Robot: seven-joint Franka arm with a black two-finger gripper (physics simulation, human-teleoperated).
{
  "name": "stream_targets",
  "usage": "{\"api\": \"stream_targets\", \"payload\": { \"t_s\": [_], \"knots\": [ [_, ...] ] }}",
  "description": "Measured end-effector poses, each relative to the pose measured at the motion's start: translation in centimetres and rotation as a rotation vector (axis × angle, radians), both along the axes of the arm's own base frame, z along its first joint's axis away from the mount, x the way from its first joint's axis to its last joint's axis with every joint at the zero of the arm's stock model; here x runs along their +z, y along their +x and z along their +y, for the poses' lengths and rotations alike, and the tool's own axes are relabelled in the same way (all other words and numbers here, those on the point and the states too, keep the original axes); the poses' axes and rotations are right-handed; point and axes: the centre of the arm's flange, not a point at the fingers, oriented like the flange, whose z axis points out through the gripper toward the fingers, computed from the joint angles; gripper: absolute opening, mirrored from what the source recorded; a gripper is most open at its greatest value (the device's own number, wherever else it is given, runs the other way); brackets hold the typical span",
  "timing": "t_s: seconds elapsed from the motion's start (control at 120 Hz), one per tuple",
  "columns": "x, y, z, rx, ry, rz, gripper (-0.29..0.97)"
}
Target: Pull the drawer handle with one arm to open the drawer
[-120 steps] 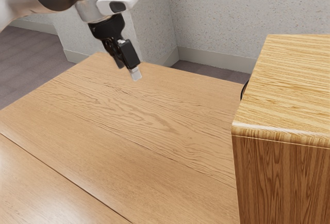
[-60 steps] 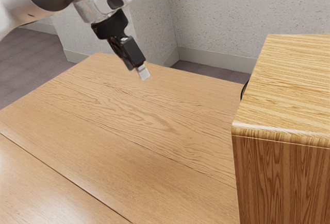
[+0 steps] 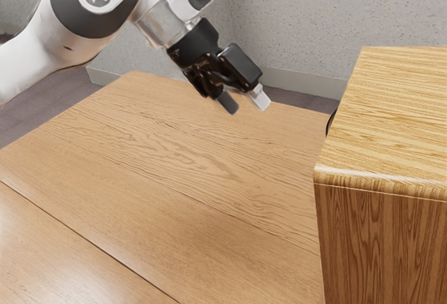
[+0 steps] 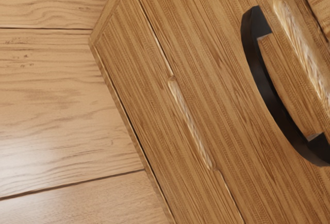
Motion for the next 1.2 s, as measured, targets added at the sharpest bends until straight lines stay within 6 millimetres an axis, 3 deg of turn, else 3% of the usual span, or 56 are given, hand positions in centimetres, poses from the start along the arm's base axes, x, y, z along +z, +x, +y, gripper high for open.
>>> {"api": "stream_targets", "payload": {
  "t_s": [0.133, 0.367, 0.883, 1.2],
  "knots": [
    [-0.7, 0.2, -2.8, 0.018, -0.088, 0.030, 0.68],
    [-3.6, 1.9, -0.6, 0.144, -0.209, 0.120, 0.68],
    [-7.9, 2.2, -5.4, 0.184, -0.360, 0.278, 0.68],
    [-9.4, 2.6, -4.2, 0.234, -0.358, 0.309, 0.68]
  ]
}}
